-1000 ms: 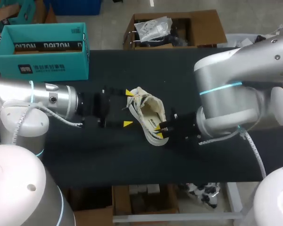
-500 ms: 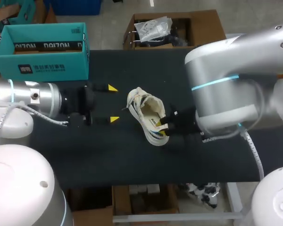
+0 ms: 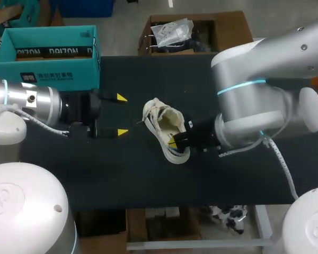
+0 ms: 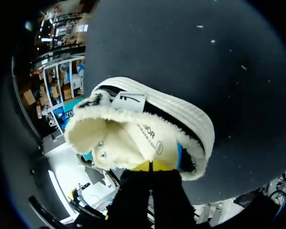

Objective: Open the shoe tongue, take the insole out of the shoe, put the insole back into the shoe, and pack the shoe into the shoebox

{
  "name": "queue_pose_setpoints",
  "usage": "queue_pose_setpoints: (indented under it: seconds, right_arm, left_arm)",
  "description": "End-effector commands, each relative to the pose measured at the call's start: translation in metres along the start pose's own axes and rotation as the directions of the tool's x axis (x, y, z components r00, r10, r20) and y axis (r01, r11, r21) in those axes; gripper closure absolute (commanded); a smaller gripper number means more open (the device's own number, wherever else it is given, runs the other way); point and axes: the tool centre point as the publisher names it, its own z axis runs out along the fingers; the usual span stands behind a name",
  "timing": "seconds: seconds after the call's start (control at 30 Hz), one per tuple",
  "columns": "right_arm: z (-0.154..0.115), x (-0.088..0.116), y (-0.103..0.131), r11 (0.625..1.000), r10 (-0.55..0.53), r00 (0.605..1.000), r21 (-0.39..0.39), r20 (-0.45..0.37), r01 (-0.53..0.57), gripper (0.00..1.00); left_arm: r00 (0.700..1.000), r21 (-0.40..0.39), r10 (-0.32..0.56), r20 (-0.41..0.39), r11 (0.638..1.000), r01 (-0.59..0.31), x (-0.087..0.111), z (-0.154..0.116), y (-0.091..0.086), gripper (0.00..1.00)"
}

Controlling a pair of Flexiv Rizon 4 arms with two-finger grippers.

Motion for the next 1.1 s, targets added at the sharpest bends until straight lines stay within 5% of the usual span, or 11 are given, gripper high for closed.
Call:
queue_pose_setpoints:
  seconds: [0.03,0.33,0.5,0.57,0.67,0.73,0.9,0.97,1.0,1.1]
  right_arm:
    - [0.017,-0.006,0.012,0.997,0.006,1.0,0.072,0.006,-0.006,1.0]
    - [0.027,-0.016,0.019,0.997,0.025,0.997,0.077,0.074,-0.031,1.0]
    - [-0.001,-0.01,0.02,0.997,0.012,1.0,0.079,0.017,-0.014,1.0]
    - [-0.015,-0.004,0.02,0.996,0.004,1.0,0.093,-0.004,-0.004,1.0]
    - [-0.037,0.004,0.018,0.993,-0.025,0.999,0.111,-0.038,0.029,1.0]
    - [-0.05,0.008,0.016,0.991,-0.048,0.997,0.123,-0.059,0.055,1.0]
    - [-0.073,0.013,0.019,0.974,-0.103,0.991,0.194,-0.085,0.118,1.0]
    - [-0.081,0.013,0.022,0.965,-0.121,0.988,0.221,-0.092,0.139,1.0]
    - [-0.085,0.013,0.025,0.964,-0.129,0.988,0.223,-0.089,0.146,1.0]
    - [-0.102,0.014,0.031,0.946,-0.169,0.982,0.265,-0.089,0.187,1.0]
  left_arm:
    - [1.0,0.001,-0.001,0.001,1.0,0.001,0.0,0.001,0.001,0.0]
    - [1.0,0.001,-0.001,0.001,1.0,0.001,0.0,0.001,0.001,0.0]
    - [1.0,-0.002,-0.011,-0.01,1.0,0.011,0.0,0.005,-0.001,0.0]
    - [0.996,-0.026,-0.082,-0.018,0.996,0.081,0.0,0.01,-0.003,0.0]
    - [0.942,-0.165,-0.334,-0.037,0.932,0.324,-0.007,0.02,0.006,0.0]
    - [0.889,-0.189,-0.453,-0.069,0.881,0.434,-0.008,0.023,0.012,0.0]
    - [0.81,-0.23,-0.574,-0.12,0.81,0.54,-0.005,0.026,0.019,0.0]
    - [0.809,-0.301,-0.58,-0.098,0.792,0.532,-0.003,0.025,0.019,0.0]
    - [0.839,-0.381,-0.54,-0.064,0.79,0.48,-0.001,0.024,0.018,0.0]
    - [0.839,-0.381,-0.54,-0.064,0.79,0.48,-0.001,0.024,0.018,0.0]
